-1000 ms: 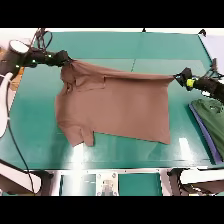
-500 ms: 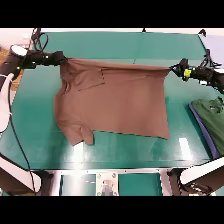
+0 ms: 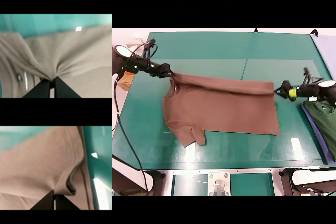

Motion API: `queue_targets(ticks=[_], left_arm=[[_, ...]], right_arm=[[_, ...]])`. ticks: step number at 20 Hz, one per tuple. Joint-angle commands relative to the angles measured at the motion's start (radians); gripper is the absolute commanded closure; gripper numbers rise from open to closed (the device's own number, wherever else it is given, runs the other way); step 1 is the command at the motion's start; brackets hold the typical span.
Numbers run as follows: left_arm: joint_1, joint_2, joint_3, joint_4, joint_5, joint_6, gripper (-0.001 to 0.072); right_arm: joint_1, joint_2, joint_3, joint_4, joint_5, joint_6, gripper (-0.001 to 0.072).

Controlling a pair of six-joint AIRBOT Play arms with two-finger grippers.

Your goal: Fold the shirts.

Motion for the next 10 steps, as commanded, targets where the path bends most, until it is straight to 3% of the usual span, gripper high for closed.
queue_targets(ticks=[1, 3, 6, 8, 9, 10], left_arm=[[0.002, -0.007, -0.030, 0.059, -0.077, -0.017, 0.0679], [0.002, -0.007, -0.081, 0.058, -0.076, -0.017, 0.0679], [0.004, -0.005, -0.098, 0.076, -0.199, -0.050, 0.0677], [0.005, -0.003, -0.083, 0.120, -0.324, -0.165, 0.0259], [0.005, -0.003, -0.079, 0.142, -0.431, -0.198, 0.0280], [0.006, 0.014, -0.100, 0.150, -0.451, -0.237, 0.0281]], right_arm=[[0.017, 0.021, -0.135, -0.014, -0.031, -0.006, 0.0701], [0.022, 0.021, -0.147, -0.014, -0.037, -0.006, 0.0701], [0.021, 0.023, -0.110, -0.014, 0.000, -0.005, 0.0682], [0.008, 0.035, -0.055, -0.016, 0.114, 0.003, 0.0456], [-0.005, 0.051, -0.031, -0.019, 0.172, 0.016, 0.0455], [-0.028, 0.082, -0.021, -0.032, 0.212, 0.040, 0.0455]])
